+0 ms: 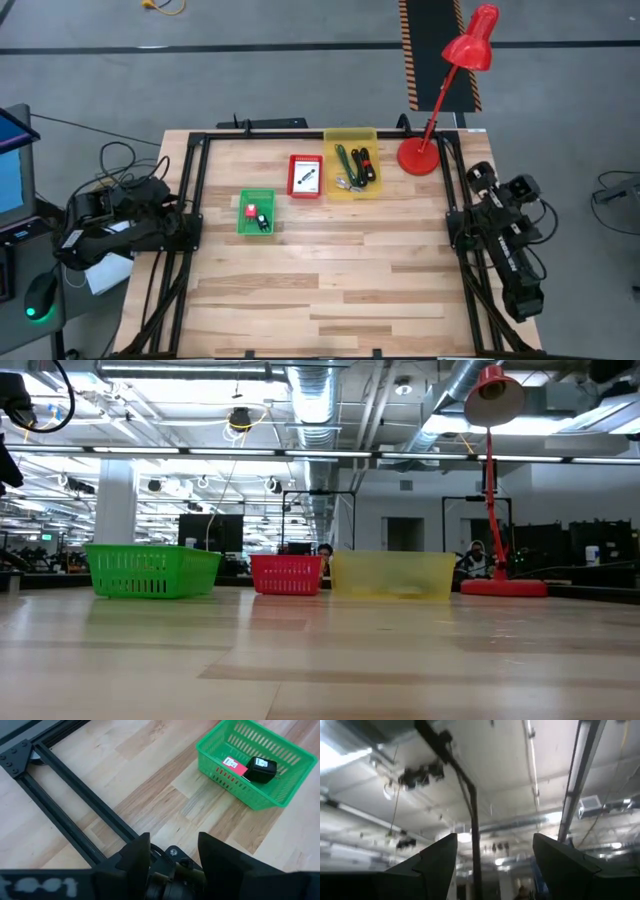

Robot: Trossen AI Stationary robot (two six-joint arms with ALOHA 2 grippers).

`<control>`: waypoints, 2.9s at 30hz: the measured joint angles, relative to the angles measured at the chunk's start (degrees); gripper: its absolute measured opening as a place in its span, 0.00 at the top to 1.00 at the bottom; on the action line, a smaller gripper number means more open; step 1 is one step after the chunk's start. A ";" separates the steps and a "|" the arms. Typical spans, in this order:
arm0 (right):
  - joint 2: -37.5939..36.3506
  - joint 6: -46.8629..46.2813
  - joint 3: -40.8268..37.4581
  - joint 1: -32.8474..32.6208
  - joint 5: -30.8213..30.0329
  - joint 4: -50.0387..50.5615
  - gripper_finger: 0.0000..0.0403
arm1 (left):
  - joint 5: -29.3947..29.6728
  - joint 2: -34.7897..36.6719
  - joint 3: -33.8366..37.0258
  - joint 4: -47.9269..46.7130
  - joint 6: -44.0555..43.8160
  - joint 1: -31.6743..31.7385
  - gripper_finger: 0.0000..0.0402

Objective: Pick and place items into bin
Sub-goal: Return to Home Position

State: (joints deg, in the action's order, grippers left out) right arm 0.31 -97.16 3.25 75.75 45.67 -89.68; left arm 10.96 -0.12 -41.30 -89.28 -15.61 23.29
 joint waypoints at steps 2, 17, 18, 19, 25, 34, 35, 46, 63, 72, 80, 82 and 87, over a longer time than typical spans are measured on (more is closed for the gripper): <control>0.01 3.15 0.02 -0.07 -4.53 2.14 0.37 | -0.02 0.00 0.00 0.00 0.02 0.00 0.61; 0.01 54.45 28.35 3.96 -24.20 81.53 0.37 | -0.02 0.00 0.00 -0.02 0.06 0.00 0.61; 0.01 58.11 31.18 4.84 -25.23 91.41 0.37 | -0.02 0.00 0.00 -0.02 0.06 -0.05 0.61; 0.04 61.69 33.84 6.07 -26.77 101.17 0.37 | -0.02 0.00 0.00 -0.02 0.06 -0.17 0.61; -0.01 74.57 43.09 6.52 -32.90 129.91 0.37 | -0.02 0.00 0.00 -0.02 0.08 -1.39 0.61; -0.04 83.57 43.50 7.38 -49.94 134.51 0.37 | -0.04 0.00 0.00 -0.02 0.13 -2.12 0.61; 0.00 84.77 43.25 6.58 -53.48 133.76 0.37 | -0.04 0.00 0.00 -0.03 0.15 -2.12 0.61; 0.27 83.53 27.12 -2.25 -37.39 106.91 0.37 | -0.04 0.00 0.02 -0.04 0.24 -2.03 0.61; 0.51 80.38 4.14 -34.87 -53.81 83.32 0.37 | -0.04 0.00 0.04 -0.04 0.24 -2.03 0.61; 5.14 94.92 1.05 -66.94 -79.40 77.24 0.37 | -0.07 0.00 0.04 -0.04 0.21 -2.03 0.61; 4.99 93.64 1.10 -78.10 -77.65 84.54 0.37 | -0.07 0.02 0.04 -0.04 0.21 -2.03 0.61; 4.99 90.17 0.82 -79.02 -77.74 87.14 0.37 | -0.07 0.02 0.04 -0.04 0.21 -2.03 0.61; 5.76 89.20 -2.56 -79.37 -78.60 86.16 0.37 | -0.07 0.02 0.04 -0.04 0.21 -2.03 0.61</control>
State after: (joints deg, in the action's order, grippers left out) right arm 6.06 -7.95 0.68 -3.62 -32.93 -3.53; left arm 10.90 -0.10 -41.25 -89.32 -15.40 21.26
